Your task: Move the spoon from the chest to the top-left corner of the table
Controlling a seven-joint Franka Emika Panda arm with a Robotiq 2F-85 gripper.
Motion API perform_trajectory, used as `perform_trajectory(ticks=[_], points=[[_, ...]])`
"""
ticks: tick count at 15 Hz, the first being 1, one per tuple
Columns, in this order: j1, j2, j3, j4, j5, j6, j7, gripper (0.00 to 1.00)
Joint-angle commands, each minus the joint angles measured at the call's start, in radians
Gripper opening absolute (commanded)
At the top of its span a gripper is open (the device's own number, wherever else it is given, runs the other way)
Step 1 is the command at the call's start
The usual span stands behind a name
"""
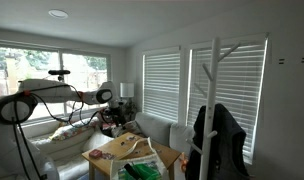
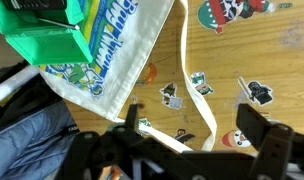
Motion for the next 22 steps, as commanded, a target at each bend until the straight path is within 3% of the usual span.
perform_trajectory(ticks=[1,7,9,10,14,17,22], points=[[-0.008,-0.013,-0.044,-0.038,-0.043,0.006,-0.032,1.00],[-0.068,-0.080,-0.173,-0.207,-0.284,0.039,-0.256,1.00],[-0.077,-0.078,-0.210,-0.233,-0.278,0.067,-0.267,1.00],[-0.070,-0.041,-0.189,-0.182,-0.260,0.026,-0.241,1.00],[-0.076,-0.048,-0.207,-0.210,-0.260,0.049,-0.254,1.00],[-0.103,-0.036,-0.100,-0.221,-0.421,0.033,-0.120,1.00],[-0.066,0.020,-0.022,-0.250,-0.551,0.060,0.055,1.00]])
